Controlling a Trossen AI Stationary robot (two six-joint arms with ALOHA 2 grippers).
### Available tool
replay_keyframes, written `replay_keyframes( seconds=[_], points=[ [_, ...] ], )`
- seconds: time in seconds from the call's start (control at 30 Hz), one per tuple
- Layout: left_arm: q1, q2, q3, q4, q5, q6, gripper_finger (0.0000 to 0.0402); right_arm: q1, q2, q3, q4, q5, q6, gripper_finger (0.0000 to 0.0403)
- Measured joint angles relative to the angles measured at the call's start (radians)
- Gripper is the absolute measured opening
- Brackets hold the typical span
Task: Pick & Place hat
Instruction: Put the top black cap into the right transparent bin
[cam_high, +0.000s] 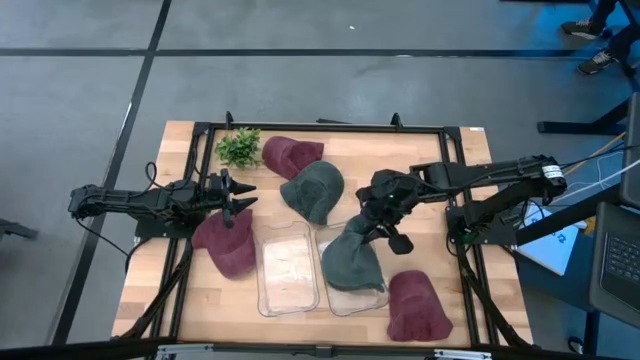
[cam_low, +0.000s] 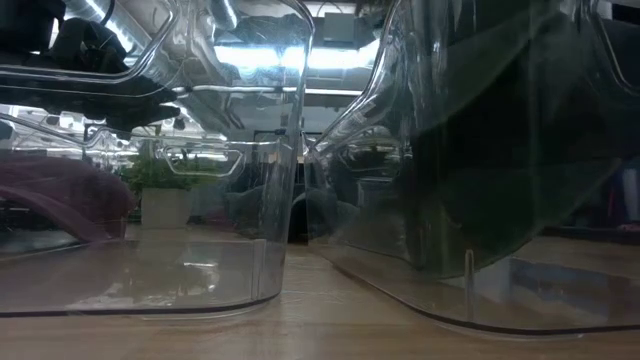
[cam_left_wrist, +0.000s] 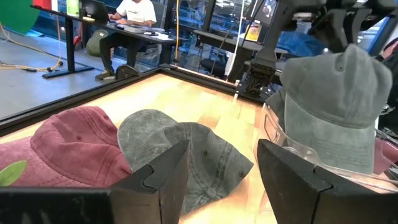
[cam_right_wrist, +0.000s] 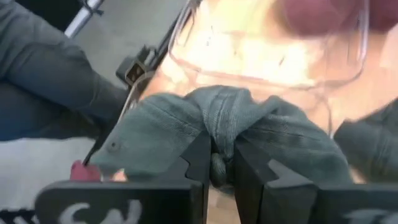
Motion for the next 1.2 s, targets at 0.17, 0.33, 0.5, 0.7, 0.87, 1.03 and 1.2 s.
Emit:
replay_keyframes(
  seconds=[0.17,0.33,0.5,0.7,0.87,1.03,1.2],
  points=[
    [0.0,0.0,0.0,0.0,0.0,0.0,0.0185,0.0,0.0,0.0,-0.115,0.0,0.006,0.0047],
    [0.0,0.0,0.0,0.0,0.0,0.0,0.0185,0.0,0.0,0.0,-0.249,-0.002,0.023,0.0047],
    [0.0,0.0,0.0,0.0,0.0,0.0,0.0185,0.0,0.0,0.004,-0.331,-0.05,0.06,0.0047],
    [0.0,0.0,0.0,0.0,0.0,0.0,0.0185,0.0,-0.001,0.037,-0.312,-0.073,0.062,0.0047],
    [0.0,0.0,0.0,0.0,0.0,0.0,0.0185,0.0,0.006,0.038,-0.2,-0.073,0.051,0.0047],
    [0.0,0.0,0.0,0.0,0.0,0.0,0.0185,0.0,0.053,0.038,-0.099,-0.093,0.04,0.0047],
    [0.0,0.0,0.0,0.0,0.0,0.0,0.0185,0.001,0.123,0.038,-0.05,-0.148,0.034,0.0047]
  ],
)
